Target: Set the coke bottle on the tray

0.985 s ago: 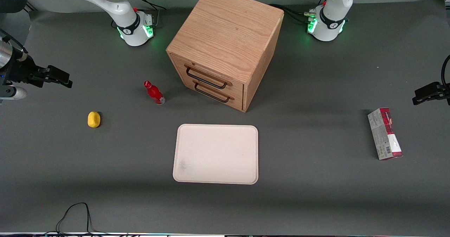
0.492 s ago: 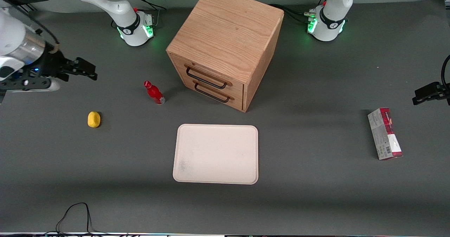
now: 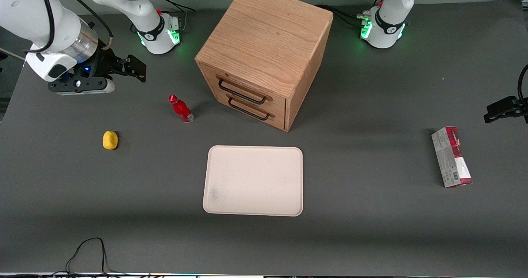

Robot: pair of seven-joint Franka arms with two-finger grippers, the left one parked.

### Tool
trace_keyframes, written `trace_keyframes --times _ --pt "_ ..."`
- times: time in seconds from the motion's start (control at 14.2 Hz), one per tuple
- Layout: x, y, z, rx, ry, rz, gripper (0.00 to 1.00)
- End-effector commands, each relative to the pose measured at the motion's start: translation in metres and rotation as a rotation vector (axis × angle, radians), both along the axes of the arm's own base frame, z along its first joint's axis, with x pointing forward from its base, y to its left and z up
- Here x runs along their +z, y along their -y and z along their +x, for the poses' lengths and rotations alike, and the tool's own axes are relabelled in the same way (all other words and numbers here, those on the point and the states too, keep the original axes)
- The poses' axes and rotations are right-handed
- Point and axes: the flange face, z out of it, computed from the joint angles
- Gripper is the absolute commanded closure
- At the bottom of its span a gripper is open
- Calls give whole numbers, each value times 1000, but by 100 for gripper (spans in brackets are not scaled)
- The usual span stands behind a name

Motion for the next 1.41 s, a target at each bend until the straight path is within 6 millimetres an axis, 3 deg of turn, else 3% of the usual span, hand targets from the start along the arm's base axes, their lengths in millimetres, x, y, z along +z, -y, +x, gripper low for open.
trace_keyframes --times 0.0,0.21,0.42,0.91,0.98,1.34 --pt "-7 -5 -47 1 29 25 0" --pt "-21 -28 -74 26 37 18 0" --pt "-23 -26 -76 27 35 16 0" --pt "-60 -8 -78 81 54 10 0" --pt "-70 -8 -78 81 56 10 0" --pt "-154 -13 -69 81 70 2 0"
